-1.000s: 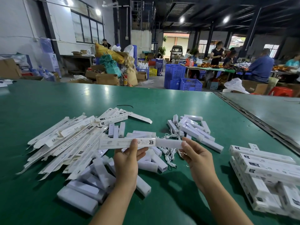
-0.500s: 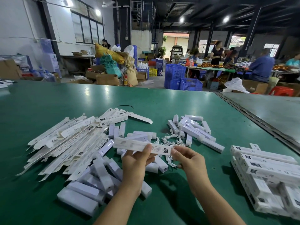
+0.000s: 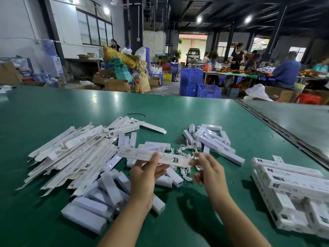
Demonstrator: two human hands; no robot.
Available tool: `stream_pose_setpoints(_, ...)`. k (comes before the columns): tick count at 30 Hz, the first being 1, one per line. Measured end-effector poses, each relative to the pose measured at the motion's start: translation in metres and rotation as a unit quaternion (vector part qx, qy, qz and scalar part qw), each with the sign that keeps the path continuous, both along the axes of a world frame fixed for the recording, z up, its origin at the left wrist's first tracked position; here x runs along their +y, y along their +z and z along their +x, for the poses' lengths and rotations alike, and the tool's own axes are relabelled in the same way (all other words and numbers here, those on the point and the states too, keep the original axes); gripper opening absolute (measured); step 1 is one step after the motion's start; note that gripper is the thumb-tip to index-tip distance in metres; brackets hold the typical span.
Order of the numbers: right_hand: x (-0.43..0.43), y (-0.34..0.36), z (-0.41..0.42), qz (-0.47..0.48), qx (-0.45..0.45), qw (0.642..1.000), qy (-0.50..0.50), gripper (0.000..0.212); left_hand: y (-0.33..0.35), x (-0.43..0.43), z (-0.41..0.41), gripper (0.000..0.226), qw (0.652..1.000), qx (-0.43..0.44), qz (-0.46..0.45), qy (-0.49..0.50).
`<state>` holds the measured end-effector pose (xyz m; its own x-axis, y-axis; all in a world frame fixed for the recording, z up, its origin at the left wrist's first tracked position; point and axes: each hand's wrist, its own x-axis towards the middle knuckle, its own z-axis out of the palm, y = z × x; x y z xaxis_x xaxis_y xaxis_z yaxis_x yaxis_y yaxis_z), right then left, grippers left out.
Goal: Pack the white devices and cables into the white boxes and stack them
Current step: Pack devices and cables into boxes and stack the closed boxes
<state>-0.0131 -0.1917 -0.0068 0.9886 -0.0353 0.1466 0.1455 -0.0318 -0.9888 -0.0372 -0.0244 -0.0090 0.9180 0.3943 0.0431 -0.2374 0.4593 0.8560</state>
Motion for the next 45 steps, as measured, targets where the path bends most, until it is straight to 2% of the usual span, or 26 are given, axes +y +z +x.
stream_pose_setpoints(1,-0.008,-0.004,0.005,-0.159,-0.035,0.985,-0.061,0.009,0.000,0.001,0.000,0.019,1.000,0.006,-0.005,0.005)
stream_pose_setpoints(2,-0.017,-0.008,0.010,-0.305,-0.051,0.948,-0.070,0.012,0.000,0.002,0.000,0.016,1.000,0.010,-0.008,0.008)
stream_pose_setpoints(3,-0.025,-0.013,0.015,-0.411,-0.043,0.910,-0.042,0.024,0.000,0.003,0.000,0.016,1.000,0.014,-0.009,0.011)
stream_pose_setpoints(4,-0.031,-0.017,0.018,-0.475,-0.027,0.880,0.001,0.035,0.000,0.004,0.000,0.015,1.000,0.017,-0.011,0.014)
stream_pose_setpoints(6,-0.030,-0.020,0.018,-0.528,-0.012,0.848,0.043,0.045,0.000,0.005,0.001,0.015,0.999,0.022,-0.015,0.018)
stream_pose_setpoints(13,-0.015,-0.016,0.014,-0.534,-0.074,0.841,0.043,0.024,0.001,0.007,0.001,0.014,0.999,0.028,-0.025,0.034)
stream_pose_setpoints(19,-0.016,-0.015,0.009,-0.538,-0.084,0.830,0.117,0.041,0.001,0.006,0.001,0.013,0.999,0.031,-0.025,0.035)
stream_pose_setpoints(23,-0.016,-0.018,0.014,-0.530,-0.084,0.831,0.146,0.035,0.001,0.007,0.001,0.015,0.999,0.034,-0.023,0.036)
stream_pose_setpoints(29,-0.010,-0.024,0.012,-0.523,-0.099,0.842,0.084,0.040,0.001,0.008,0.002,0.015,0.999,0.039,-0.023,0.031)
stream_pose_setpoints(31,-0.005,-0.024,0.010,-0.536,-0.100,0.835,0.079,0.041,0.001,0.007,0.001,0.015,0.999,0.039,-0.023,0.029)
stream_pose_setpoints(33,-0.003,-0.022,0.009,-0.525,-0.082,0.843,0.081,0.043,0.000,0.008,0.002,0.015,0.999,0.039,-0.024,0.029)
stream_pose_setpoints(37,-0.009,-0.021,0.010,-0.499,-0.055,0.862,0.074,0.065,0.000,0.009,0.002,0.015,0.998,0.040,-0.024,0.029)
stream_pose_setpoints(40,-0.011,-0.017,0.010,-0.525,-0.071,0.845,0.077,0.057,0.000,0.009,0.002,0.015,0.998,0.044,-0.025,0.029)
stream_pose_setpoints(45,-0.012,-0.010,0.006,-0.534,-0.074,0.839,0.074,0.047,0.001,0.009,0.002,0.013,0.998,0.037,-0.031,0.030)
